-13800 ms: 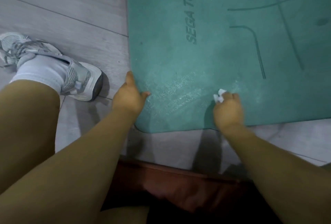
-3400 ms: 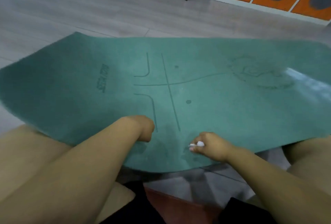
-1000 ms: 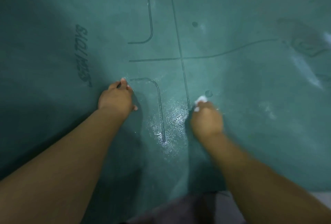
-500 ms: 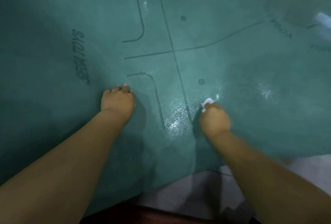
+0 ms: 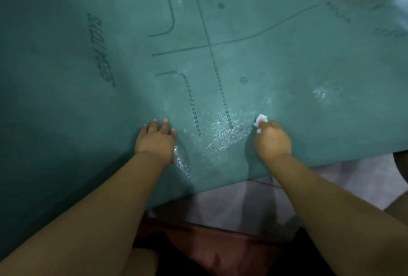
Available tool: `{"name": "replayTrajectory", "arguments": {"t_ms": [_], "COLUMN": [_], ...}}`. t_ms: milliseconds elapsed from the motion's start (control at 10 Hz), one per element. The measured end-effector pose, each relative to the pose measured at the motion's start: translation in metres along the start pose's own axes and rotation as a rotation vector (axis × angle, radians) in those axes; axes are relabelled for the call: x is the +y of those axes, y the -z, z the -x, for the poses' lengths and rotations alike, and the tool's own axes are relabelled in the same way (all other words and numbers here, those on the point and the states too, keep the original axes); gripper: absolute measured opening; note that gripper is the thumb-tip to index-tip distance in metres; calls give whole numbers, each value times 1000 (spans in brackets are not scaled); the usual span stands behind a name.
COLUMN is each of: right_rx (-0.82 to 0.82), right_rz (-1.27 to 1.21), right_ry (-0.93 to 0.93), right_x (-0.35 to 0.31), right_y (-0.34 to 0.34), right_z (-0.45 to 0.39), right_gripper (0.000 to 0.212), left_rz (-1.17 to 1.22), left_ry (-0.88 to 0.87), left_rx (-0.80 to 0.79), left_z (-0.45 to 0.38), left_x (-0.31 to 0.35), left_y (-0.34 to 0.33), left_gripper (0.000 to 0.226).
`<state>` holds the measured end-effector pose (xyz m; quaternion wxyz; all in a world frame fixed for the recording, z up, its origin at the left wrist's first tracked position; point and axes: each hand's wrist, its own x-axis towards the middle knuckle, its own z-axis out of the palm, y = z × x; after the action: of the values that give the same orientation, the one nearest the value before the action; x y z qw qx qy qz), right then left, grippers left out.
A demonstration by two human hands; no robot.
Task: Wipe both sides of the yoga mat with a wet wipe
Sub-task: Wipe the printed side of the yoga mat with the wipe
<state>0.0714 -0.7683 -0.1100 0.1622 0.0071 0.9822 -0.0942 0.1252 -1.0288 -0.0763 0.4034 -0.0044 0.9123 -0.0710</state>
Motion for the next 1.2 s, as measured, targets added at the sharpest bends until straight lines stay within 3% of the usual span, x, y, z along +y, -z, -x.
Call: {"name": "replayTrajectory", "arguments": {"t_ms": [100, 200, 300, 400, 500, 600, 700, 800, 900, 1000, 1100, 1200], "right_rx": [-57, -292, -357, -160, -45, -2, -99, -260, -321, -215, -58, -45], "right_rz": [-113, -119, 6, 24, 67, -67, -134, -138, 32, 73, 54, -112], "right_ry": [128, 564, 955, 729, 148, -87, 75, 586, 695, 215, -140, -134], "right_x": [-53, -93, -75, -29, 21, 7, -34, -72, -55, 5, 40, 11], "right_y": [-31, -49, -42, -21, 9, -8, -40, -48, -39, -9, 8, -11], "right_z": [44, 85, 87, 58, 28, 49, 80, 115, 105, 67, 57, 70], "right_gripper": [26, 36, 30, 28, 25, 22, 38, 31, 38, 37, 24, 22], "left_rz": [-2, 11, 40, 44, 47, 52, 47, 55, 72, 87, 111, 128], "left_ry": [-1, -11, -19, -24, -24, -24, -31, -28, -18, -16, -23, -42], "left_rx": [11, 21, 43, 55, 50, 52, 61, 64, 60, 72, 92, 123], "left_z": [-4, -5, -5, -7, -9, -9, -9, -8, -8, -7, -7, -8], "left_x": [0, -2, -3, -3, -2, -1, -2, -1, 1, 4, 10, 14], "left_y": [-4, -5, -8, -10, -8, -9, -11, -11, -11, -10, -11, -13], "left_gripper": [88, 87, 87, 87, 89, 89, 87, 88, 88, 88, 83, 73]}}
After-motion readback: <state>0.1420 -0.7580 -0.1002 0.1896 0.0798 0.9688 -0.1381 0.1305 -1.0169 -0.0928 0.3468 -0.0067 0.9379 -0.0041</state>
